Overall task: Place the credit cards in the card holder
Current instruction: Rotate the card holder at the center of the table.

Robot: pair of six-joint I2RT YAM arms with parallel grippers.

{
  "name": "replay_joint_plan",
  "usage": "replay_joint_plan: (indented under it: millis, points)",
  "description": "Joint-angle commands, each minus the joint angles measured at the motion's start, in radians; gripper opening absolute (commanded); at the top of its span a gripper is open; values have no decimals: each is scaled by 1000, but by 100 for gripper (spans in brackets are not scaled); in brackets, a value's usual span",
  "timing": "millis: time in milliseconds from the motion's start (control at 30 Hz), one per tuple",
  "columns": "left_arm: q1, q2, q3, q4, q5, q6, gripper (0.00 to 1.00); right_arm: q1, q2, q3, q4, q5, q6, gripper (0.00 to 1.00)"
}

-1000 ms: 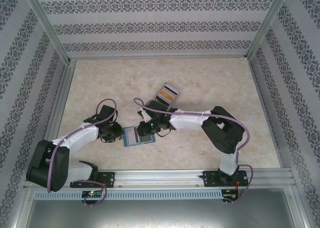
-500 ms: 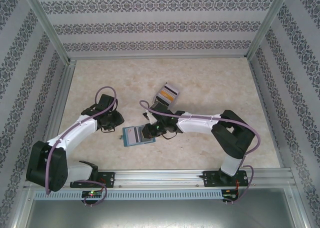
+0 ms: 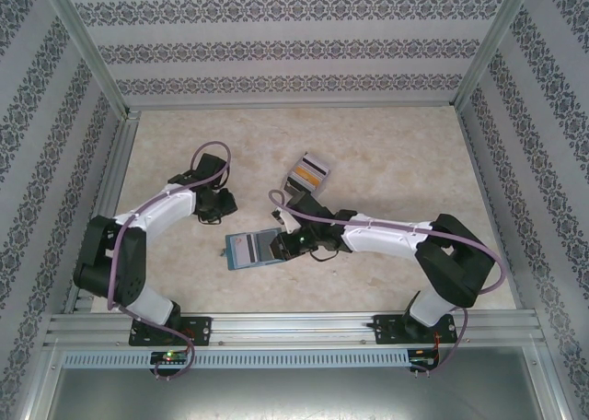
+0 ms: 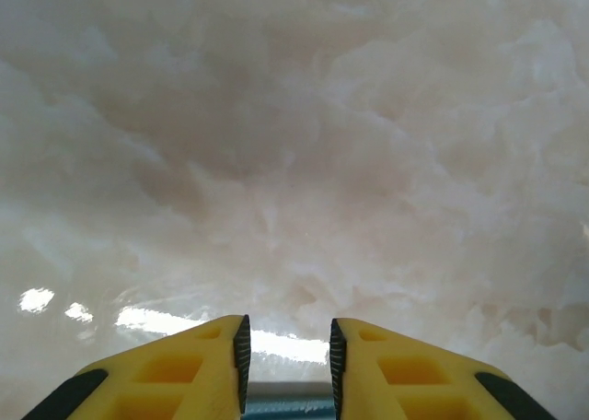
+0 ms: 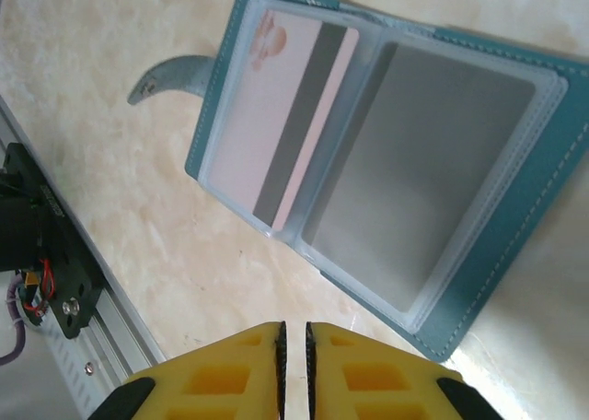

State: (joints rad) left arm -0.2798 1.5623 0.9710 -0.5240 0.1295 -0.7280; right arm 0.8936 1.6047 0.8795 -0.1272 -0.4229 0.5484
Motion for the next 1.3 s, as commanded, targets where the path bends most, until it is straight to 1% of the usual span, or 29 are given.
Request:
replay_joint_plan:
  millis: [0,133,300,433,467,500,600,767,900,1267]
  points:
    - [4,30,30,1,4,43,31,22,-15,-30,-6,12,-23,18]
    - [8,59,36,3,17,56,30,51,-4,-35,10,19,-23,18]
    - [9,89,32,9,56,67,28,63,63,-37,51,11,10,18]
    - [9,79,-7,19,89,61,26,63,119,-36,102,-13,42,18]
    - [9,77,-18,18,97,63,21,63,132,-34,107,-8,50,18]
    - [9,74,-26,14,103,65,20,61,141,-30,106,-3,54,18]
    - [10,51,-67,7,117,64,20,54,161,-21,114,11,62,17]
    - [8,13,-136,-10,127,61,19,5,175,-16,144,36,88,17]
    - [9,-20,-187,-11,133,52,17,-35,187,4,152,44,79,17]
    - [10,-130,-321,41,208,-14,9,-100,334,196,144,-22,40,17]
